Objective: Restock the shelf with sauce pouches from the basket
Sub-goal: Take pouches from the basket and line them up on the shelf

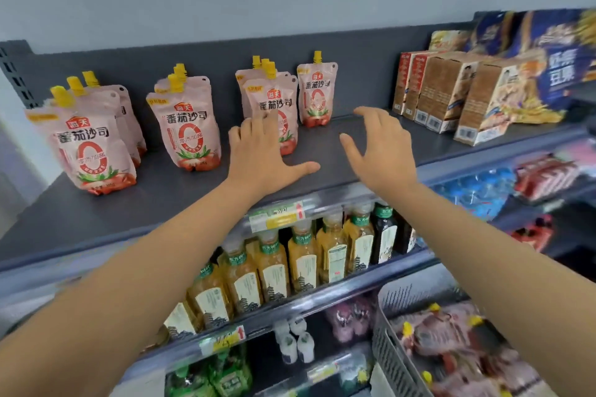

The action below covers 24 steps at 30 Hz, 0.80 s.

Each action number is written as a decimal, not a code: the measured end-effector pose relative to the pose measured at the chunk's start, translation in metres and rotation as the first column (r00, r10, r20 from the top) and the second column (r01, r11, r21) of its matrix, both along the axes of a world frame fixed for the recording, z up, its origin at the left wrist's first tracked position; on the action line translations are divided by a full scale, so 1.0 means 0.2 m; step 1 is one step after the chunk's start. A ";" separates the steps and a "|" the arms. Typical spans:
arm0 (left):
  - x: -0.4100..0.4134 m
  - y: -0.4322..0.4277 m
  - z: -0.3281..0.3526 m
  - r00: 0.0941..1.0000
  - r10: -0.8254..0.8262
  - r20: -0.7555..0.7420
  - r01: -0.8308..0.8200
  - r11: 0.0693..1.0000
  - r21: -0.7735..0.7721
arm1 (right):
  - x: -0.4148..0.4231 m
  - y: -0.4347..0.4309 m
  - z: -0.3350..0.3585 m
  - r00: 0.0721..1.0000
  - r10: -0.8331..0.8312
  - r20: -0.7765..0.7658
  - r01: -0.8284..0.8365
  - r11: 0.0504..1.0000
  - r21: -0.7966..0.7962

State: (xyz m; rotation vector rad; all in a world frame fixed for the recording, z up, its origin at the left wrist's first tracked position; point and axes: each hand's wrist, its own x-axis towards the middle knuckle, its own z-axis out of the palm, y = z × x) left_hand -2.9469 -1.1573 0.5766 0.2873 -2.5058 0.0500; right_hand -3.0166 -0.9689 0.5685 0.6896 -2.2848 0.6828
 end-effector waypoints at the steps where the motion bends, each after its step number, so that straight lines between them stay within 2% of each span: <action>1: 0.03 0.06 -0.01 0.999 -0.039 0.006 0.039 0.999 -0.026 | 0.06 0.07 -0.02 0.999 -0.037 0.012 0.037 0.999 0.005; 4: 0.10 0.25 -0.08 0.979 -0.203 0.030 0.205 0.976 -0.070 | 0.22 0.28 -0.11 0.991 -0.115 0.071 0.114 0.993 0.019; 7: 0.16 0.46 -0.19 0.930 -0.365 0.037 0.365 0.908 -0.207 | 0.36 0.51 -0.24 0.960 -0.214 0.180 0.212 0.977 0.028; 11: 0.19 0.73 -0.40 0.863 -0.495 0.099 0.504 0.841 -0.196 | 0.45 0.77 -0.41 0.861 -0.340 0.378 0.348 0.936 0.049; 16: 0.10 1.02 -0.69 0.799 -0.539 0.268 0.584 0.800 -0.134 | 0.41 1.07 -0.67 0.712 -0.397 0.579 0.448 0.892 0.061; 20: -0.05 1.21 -0.95 0.771 -0.508 0.384 0.570 0.819 -0.062 | 0.25 1.26 -0.92 0.574 -0.409 0.709 0.450 0.881 0.144; 24: -0.22 1.37 -1.19 0.724 -0.469 0.507 0.531 0.847 0.025 | 0.06 1.40 -1.13 0.445 -0.358 0.821 0.436 0.887 0.151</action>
